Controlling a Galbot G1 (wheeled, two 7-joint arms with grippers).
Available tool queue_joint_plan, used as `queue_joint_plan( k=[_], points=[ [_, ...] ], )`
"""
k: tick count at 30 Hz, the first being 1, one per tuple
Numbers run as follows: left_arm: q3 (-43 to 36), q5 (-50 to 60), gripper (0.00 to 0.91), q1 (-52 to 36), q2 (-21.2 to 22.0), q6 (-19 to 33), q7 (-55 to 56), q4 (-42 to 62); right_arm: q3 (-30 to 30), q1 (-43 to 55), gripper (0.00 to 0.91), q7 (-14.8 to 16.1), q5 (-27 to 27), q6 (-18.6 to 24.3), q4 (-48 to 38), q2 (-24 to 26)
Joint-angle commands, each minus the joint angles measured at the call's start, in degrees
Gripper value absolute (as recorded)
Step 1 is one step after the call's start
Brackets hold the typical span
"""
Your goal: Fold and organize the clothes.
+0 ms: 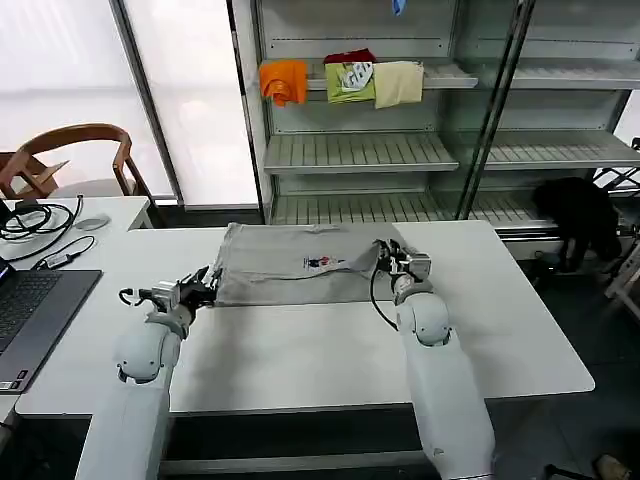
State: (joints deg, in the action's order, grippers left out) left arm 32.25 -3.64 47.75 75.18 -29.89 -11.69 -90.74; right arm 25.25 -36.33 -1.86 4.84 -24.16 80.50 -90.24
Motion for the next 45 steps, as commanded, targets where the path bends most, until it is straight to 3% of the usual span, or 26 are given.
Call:
queue_joint_plan(
  k=[1, 6, 10, 15, 18, 24, 37, 38, 39, 41, 42, 43, 44, 45],
  points=[
    [0.0, 0.5, 0.907, 0.2, -0.1, 0.1, 0.1, -0.6, 0.3, 1.3, 0.907, -1.4, 0.3, 3.1, -1.4, -0.1],
    [0.3, 0.5, 0.907, 1.8, -0.3, 0.0, 0.1, -1.9, 0.5, 1.9, 0.907, -4.8, 2.3, 2.9, -1.6, 0.9],
    [0.5, 0.6, 0.907, 2.9, -0.4, -0.3, 0.1, -2.3, 0.6, 0.4, 0.907, -4.6, 3.5, 0.0, 0.4, 2.4],
    [0.6, 0.9, 0.907, 4.2, -0.2, -0.7, 0.0, -3.0, 1.5, -2.1, 0.907, -3.1, 5.3, -4.0, 4.5, 4.2],
    [0.6, 2.3, 0.907, 4.7, -0.1, -1.6, -0.1, -3.2, 2.2, -5.0, 0.907, -0.2, 4.9, -9.1, 9.3, 5.5],
    [0.7, 3.7, 0.907, 4.8, 0.0, -3.2, -0.1, -2.9, 1.2, -12.0, 0.907, 1.9, 4.8, -9.3, 15.6, 10.6],
    [0.8, 3.7, 0.907, 4.6, 0.4, -3.2, -0.4, -1.6, 3.2, -18.1, 0.907, 4.0, 5.4, -9.0, 15.5, 10.9],
    [0.8, 3.7, 0.907, 4.6, 0.4, -3.1, -0.4, -1.4, 3.1, -18.2, 0.806, 4.2, 5.4, -9.0, 15.2, 10.8],
    [0.8, 3.6, 0.907, 4.5, 0.5, -3.1, -0.4, -1.2, 3.0, -18.2, 0.605, 4.2, 5.4, -9.0, 15.1, 10.8],
    [0.7, 3.5, 0.907, 4.4, 0.5, -3.1, -0.4, -0.9, 2.7, -18.1, 0.353, 4.2, 5.2, -9.0, 14.2, 10.5],
    [0.7, 3.5, 0.806, 4.4, 0.5, -3.1, -0.4, -0.7, 2.7, -18.0, 0.081, 4.2, 5.1, -9.0, 13.9, 10.3],
    [0.7, 3.4, 0.655, 4.3, 0.6, -3.1, -0.4, -0.7, 2.7, -18.0, 0.0, 4.3, 4.9, -9.0, 13.6, 10.1],
    [0.7, 3.2, 0.564, 4.3, 0.6, -3.1, -0.5, -0.5, 2.8, -17.9, 0.0, 4.6, 4.5, -9.0, 13.2, 9.8],
    [0.7, 3.2, 0.322, 4.3, 0.5, -3.1, -0.5, -0.4, 2.8, -17.8, 0.0, 4.7, 4.2, -9.0, 12.9, 9.5]
  ],
)
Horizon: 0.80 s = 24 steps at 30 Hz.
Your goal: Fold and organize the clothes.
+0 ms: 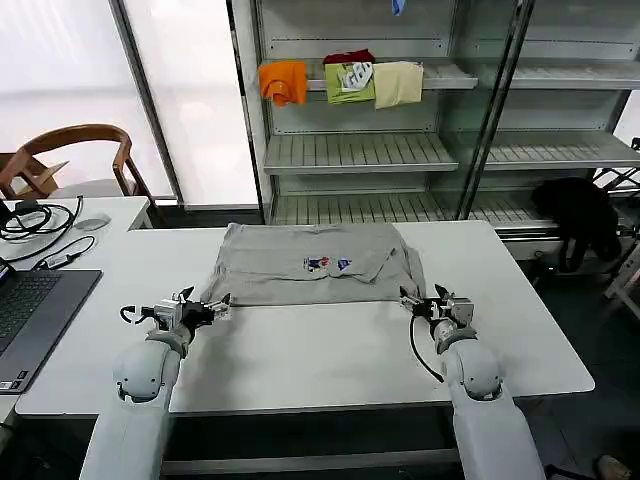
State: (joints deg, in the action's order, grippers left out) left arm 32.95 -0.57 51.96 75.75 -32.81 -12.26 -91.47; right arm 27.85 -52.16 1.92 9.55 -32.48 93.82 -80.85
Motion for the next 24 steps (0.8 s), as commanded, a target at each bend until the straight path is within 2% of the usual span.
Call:
queue_joint_plan(
  k=[1, 2, 5, 18, 24],
  points=[
    [0.0, -0.1, 0.222, 0.0, 0.0, -0.2, -0.2, 0.4, 0.1, -1.8, 0.0, 1.1, -0.6, -0.6, -0.8, 0.1],
    [0.0, -0.3, 0.081, 0.0, 0.0, -0.2, -0.4, 0.4, 0.1, -1.7, 0.0, 1.5, -0.7, -0.6, -1.1, 0.0],
    [0.1, -0.5, 0.01, 0.0, -0.2, -0.2, -1.0, 0.8, -0.3, -1.6, 0.0, 2.0, -0.6, -0.6, -1.4, -0.2],
    [0.3, -0.6, 0.0, 0.5, -0.2, -0.2, -2.5, 1.0, 0.1, -1.2, 0.0, 2.8, -0.2, -0.6, -1.3, -0.8],
    [0.4, -0.6, 0.0, 0.7, -0.2, -0.2, -2.0, 1.2, 0.3, -2.0, 0.0, 2.6, 1.7, -0.7, 0.2, -0.2]
  ],
)
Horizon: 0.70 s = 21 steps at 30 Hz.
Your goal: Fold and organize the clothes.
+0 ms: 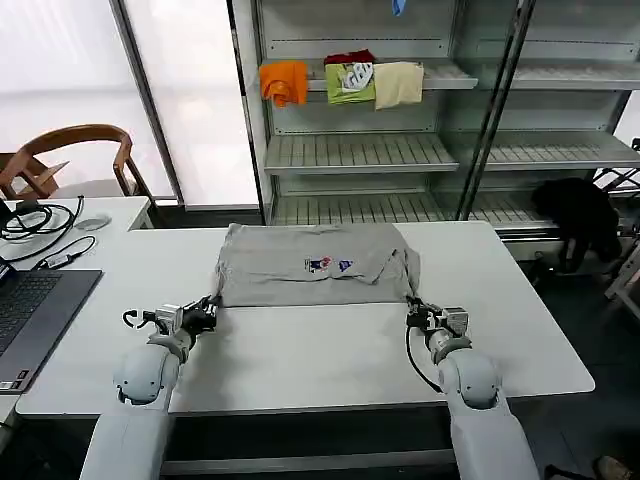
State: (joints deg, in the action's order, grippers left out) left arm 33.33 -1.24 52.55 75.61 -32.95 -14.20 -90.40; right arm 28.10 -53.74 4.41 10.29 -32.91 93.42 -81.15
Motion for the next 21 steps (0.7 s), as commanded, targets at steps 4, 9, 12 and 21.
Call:
queue_joint_plan(
  k=[4, 9, 12, 21],
  points=[
    [0.4, -0.1, 0.0, 1.1, -0.3, -0.1, 0.3, -0.7, 0.1, -1.8, 0.0, -0.6, 2.9, -0.3, 1.8, 0.4],
    [2.0, -3.5, 0.0, 6.6, -2.1, -0.3, 0.5, -7.7, -0.2, -6.2, 0.0, -2.9, 8.2, -0.4, 7.7, 1.6],
    [3.7, -6.8, 0.0, 11.3, -4.1, -0.3, 0.3, -12.0, -1.5, -10.3, 0.0, -5.5, 12.2, -0.5, 13.9, 3.2],
    [11.2, -17.4, 0.0, 27.8, -5.5, -0.3, 0.4, -26.0, -4.5, -20.4, 0.0, -9.3, 8.1, -0.5, 26.9, 3.0]
  ],
)
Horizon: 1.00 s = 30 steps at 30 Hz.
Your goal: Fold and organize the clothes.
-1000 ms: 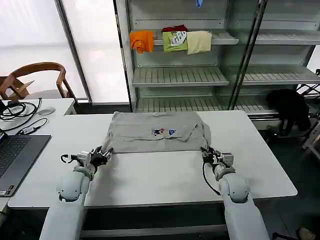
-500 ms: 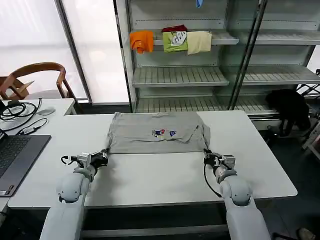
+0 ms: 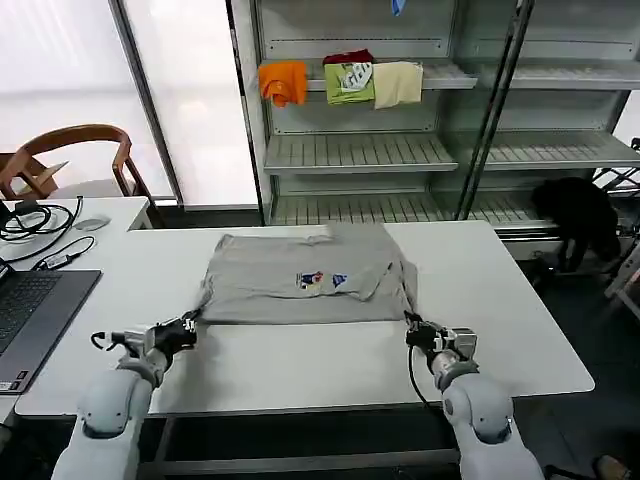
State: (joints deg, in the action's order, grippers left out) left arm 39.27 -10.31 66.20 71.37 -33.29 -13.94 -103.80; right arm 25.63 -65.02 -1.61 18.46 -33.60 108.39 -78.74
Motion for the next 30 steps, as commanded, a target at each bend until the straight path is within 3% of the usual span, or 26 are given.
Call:
queue_joint_plan(
  k=[1, 11, 28, 29, 30],
  points=[
    [6.0, -9.1, 0.0, 15.8, -0.7, 0.0, 0.3, -13.9, -2.4, -10.1, 0.0, -3.4, -1.0, 0.1, 13.0, 0.5],
    [9.7, -10.2, 0.0, 25.1, 4.4, 0.1, 2.5, -21.9, -3.5, -19.4, 0.0, -3.3, -6.9, 0.2, 18.8, -0.7],
    [11.1, -6.6, 0.01, 25.0, 7.0, 0.3, 6.0, -20.1, -3.2, -21.5, 0.0, -2.6, -9.7, 0.3, 18.4, -0.7],
    [11.0, -6.5, 0.02, 25.0, 7.2, 0.2, 6.0, -19.9, -3.1, -21.5, 0.111, -2.4, -9.7, 0.3, 18.5, -0.7],
    [10.9, -6.4, 0.514, 25.2, 7.3, 0.3, 6.1, -19.8, -3.1, -21.6, 0.907, -2.3, -9.7, 0.3, 18.6, -0.8]
  ],
)
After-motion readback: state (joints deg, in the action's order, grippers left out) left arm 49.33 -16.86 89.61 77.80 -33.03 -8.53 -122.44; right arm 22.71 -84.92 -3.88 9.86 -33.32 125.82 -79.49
